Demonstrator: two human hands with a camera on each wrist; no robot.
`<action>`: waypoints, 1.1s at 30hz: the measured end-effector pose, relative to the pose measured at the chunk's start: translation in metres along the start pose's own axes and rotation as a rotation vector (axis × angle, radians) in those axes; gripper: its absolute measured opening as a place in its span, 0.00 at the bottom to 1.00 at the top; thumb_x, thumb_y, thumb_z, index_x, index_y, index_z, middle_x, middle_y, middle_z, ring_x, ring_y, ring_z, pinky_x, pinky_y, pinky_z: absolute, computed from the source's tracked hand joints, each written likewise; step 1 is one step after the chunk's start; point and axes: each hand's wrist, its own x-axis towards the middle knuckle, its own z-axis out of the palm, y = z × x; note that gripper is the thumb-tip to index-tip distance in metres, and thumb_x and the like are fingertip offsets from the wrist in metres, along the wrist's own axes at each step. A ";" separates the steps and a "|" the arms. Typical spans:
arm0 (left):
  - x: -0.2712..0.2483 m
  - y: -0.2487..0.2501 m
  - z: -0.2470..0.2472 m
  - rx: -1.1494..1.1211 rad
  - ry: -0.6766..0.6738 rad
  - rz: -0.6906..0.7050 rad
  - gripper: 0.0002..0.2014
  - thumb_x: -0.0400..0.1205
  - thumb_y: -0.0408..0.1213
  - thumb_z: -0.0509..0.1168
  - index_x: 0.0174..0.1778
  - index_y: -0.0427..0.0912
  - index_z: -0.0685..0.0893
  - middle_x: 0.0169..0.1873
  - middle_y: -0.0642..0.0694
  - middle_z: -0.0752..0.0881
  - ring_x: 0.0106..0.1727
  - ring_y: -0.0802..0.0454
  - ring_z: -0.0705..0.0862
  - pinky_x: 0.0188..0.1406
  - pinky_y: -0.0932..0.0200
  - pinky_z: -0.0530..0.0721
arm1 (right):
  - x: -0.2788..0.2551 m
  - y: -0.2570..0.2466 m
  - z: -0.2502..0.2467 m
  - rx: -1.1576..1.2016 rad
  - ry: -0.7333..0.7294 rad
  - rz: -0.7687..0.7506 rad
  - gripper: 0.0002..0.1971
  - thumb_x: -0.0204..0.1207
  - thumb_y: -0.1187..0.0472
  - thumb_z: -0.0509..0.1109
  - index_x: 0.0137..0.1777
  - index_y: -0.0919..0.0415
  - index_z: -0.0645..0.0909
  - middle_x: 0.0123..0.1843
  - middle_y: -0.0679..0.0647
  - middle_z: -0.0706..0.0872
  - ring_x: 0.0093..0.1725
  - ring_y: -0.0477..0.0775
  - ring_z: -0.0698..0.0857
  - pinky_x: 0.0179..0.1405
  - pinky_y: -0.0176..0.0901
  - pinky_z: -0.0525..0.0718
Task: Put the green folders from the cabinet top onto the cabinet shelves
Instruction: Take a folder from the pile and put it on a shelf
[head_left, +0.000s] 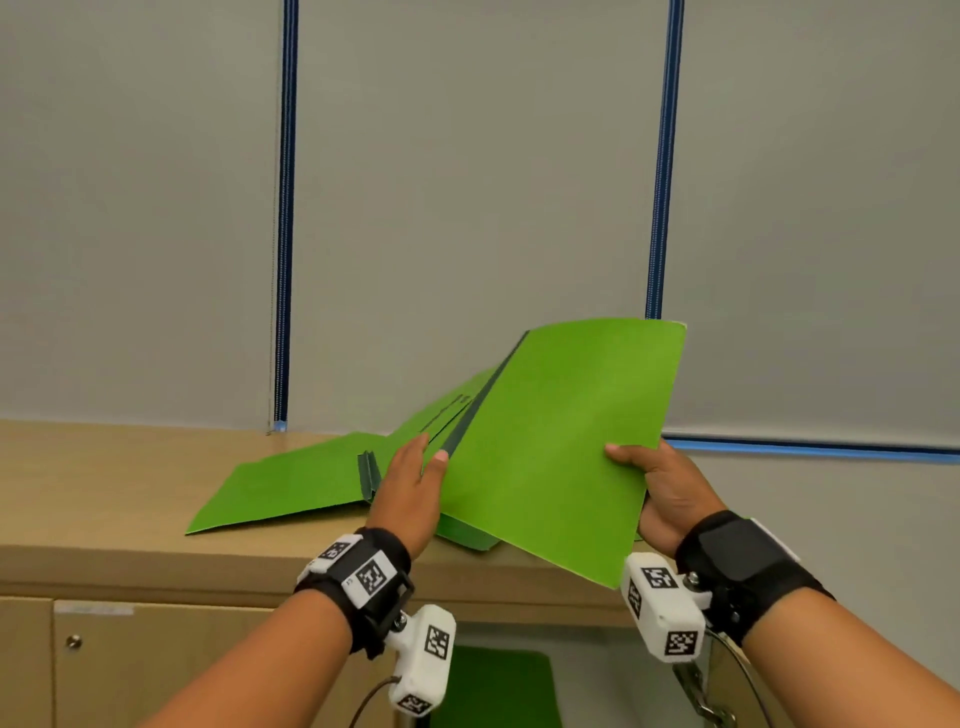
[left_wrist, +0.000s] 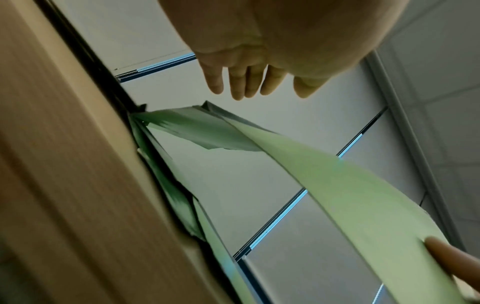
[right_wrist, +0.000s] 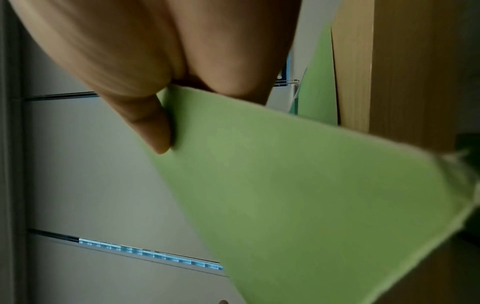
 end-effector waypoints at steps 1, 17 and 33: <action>0.002 0.003 -0.002 -0.023 0.015 -0.001 0.25 0.89 0.46 0.53 0.82 0.44 0.64 0.82 0.47 0.63 0.83 0.53 0.59 0.80 0.59 0.54 | -0.002 -0.002 -0.001 -0.001 -0.010 -0.007 0.21 0.76 0.74 0.62 0.68 0.61 0.80 0.62 0.63 0.88 0.57 0.67 0.89 0.54 0.64 0.88; -0.002 0.037 -0.024 -0.402 0.029 0.044 0.11 0.86 0.32 0.59 0.63 0.44 0.78 0.60 0.44 0.84 0.62 0.45 0.83 0.66 0.41 0.80 | -0.012 -0.016 -0.004 -0.084 0.017 -0.095 0.23 0.73 0.73 0.68 0.68 0.59 0.78 0.63 0.66 0.87 0.63 0.71 0.85 0.62 0.76 0.79; -0.068 -0.032 -0.012 -0.514 -0.021 -0.145 0.12 0.85 0.27 0.54 0.55 0.42 0.82 0.50 0.38 0.89 0.51 0.39 0.86 0.48 0.45 0.85 | -0.045 0.049 -0.029 -0.262 0.117 -0.077 0.16 0.77 0.76 0.60 0.56 0.60 0.83 0.55 0.65 0.90 0.50 0.64 0.89 0.52 0.60 0.86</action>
